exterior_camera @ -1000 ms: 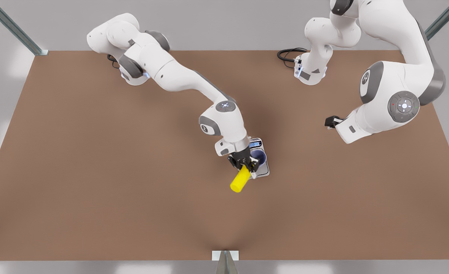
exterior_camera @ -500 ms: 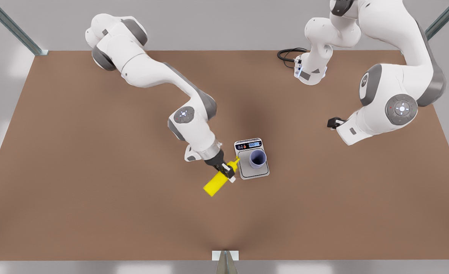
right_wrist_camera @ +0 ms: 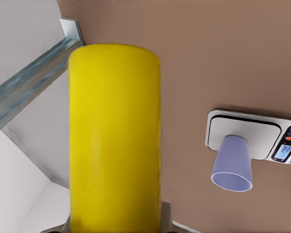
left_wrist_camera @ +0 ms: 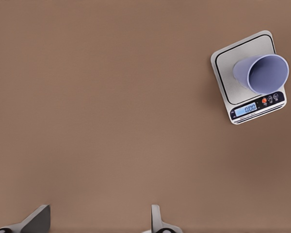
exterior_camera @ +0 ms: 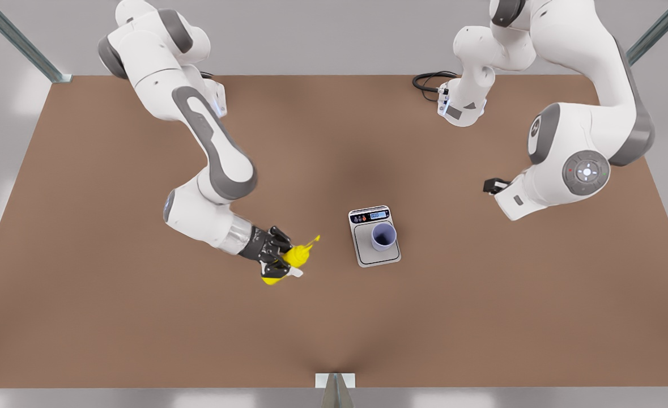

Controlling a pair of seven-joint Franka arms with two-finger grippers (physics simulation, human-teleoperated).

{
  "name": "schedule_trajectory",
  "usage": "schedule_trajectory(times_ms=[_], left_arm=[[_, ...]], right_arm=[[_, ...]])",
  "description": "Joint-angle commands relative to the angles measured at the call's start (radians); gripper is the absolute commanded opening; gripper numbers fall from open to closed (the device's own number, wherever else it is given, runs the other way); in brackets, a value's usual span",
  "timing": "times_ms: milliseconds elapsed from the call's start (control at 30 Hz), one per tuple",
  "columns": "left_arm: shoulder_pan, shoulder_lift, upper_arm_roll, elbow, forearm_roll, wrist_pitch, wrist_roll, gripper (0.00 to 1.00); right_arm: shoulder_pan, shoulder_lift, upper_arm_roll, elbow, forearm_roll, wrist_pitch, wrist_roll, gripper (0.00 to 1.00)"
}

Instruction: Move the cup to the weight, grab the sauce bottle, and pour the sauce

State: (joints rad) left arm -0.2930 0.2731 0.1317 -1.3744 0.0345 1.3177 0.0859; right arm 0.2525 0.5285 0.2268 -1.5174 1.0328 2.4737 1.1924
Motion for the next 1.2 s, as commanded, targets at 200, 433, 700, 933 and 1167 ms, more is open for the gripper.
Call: schedule_trajectory(times_ms=[200, 433, 700, 933, 1167], left_arm=[[0.001, 0.002, 0.0, 0.001, 0.002, 0.0, -0.002, 1.0], [0.0, -0.005, 0.002, 0.003, 0.004, -0.003, -0.009, 1.0], [0.0, 0.0, 0.002, 0.005, 0.004, 0.002, -0.011, 1.0], [0.0, -0.002, 0.002, 0.005, 0.004, -0.002, -0.009, 1.0], [0.0, 0.003, 0.0, 0.0, 0.002, 0.002, -0.009, 1.0]], right_arm=[[-0.07, -0.033, -0.024, -0.08, 0.202, -0.165, -0.043, 0.43], [-0.156, -0.009, -0.141, -0.135, 0.417, -0.472, -0.135, 0.41], [-0.266, 0.108, -0.037, -0.182, 0.546, -0.667, -0.275, 0.45], [-0.306, 0.22, -0.018, -0.214, 0.553, -0.707, -0.413, 0.49], [-0.312, 0.301, -0.026, -0.228, 0.541, -0.74, -0.542, 0.52]])
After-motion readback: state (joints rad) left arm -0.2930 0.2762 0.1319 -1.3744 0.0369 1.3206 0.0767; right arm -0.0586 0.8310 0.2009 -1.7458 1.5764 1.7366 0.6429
